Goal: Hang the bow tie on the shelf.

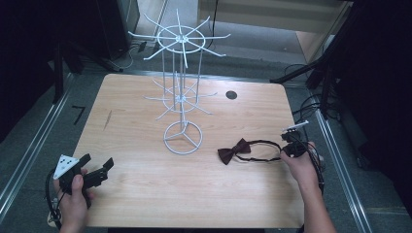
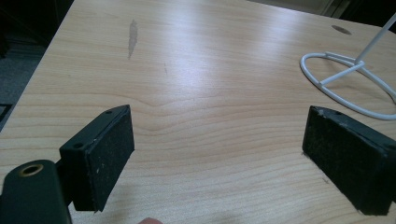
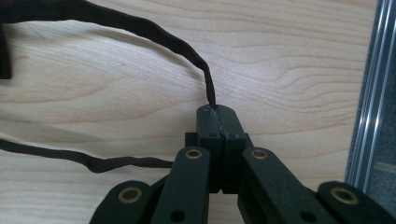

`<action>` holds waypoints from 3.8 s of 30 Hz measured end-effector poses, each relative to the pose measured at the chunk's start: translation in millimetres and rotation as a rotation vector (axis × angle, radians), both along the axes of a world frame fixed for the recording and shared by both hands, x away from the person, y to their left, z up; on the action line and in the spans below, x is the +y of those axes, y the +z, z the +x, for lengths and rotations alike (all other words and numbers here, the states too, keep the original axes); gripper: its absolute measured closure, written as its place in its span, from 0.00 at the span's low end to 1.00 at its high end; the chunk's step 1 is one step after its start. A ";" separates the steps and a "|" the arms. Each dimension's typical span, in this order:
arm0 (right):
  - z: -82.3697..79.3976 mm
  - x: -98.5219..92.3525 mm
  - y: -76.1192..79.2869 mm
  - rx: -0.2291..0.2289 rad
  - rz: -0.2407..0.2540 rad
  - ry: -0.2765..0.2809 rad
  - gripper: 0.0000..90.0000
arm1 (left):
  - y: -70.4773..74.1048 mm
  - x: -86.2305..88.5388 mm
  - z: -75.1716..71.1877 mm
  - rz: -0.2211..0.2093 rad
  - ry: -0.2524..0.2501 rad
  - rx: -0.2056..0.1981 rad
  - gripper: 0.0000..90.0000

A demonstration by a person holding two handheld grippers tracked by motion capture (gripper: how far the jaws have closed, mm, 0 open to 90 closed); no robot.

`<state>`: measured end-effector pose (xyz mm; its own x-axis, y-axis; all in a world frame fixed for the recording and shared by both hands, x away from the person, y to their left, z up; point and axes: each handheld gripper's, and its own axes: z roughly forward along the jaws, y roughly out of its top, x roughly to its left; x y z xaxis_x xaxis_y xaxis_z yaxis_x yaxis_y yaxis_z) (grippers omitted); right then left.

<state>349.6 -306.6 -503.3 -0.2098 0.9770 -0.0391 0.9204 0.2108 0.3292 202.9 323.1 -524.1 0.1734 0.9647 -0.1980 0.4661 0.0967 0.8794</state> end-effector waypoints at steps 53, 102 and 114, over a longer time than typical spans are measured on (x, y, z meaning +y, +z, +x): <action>-67.0 50.1 116.6 -1.034 0.122 0.202 1.00 | 0.1 0.1 -0.6 0.001 0.005 -0.001 0.11; -84.3 115.6 145.4 -1.191 0.346 0.445 1.00 | 0.1 0.7 -1.0 -0.004 0.001 -0.005 0.11; -89.0 133.3 140.4 -1.168 0.365 0.501 1.00 | 0.1 0.6 -1.0 -0.002 0.000 -0.006 0.11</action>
<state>260.7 -173.2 -362.9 -0.5717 0.7969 -0.1955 -0.0930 0.1738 0.9804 201.9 323.7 -524.0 0.1741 0.9644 -0.1993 0.4609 0.0990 0.8819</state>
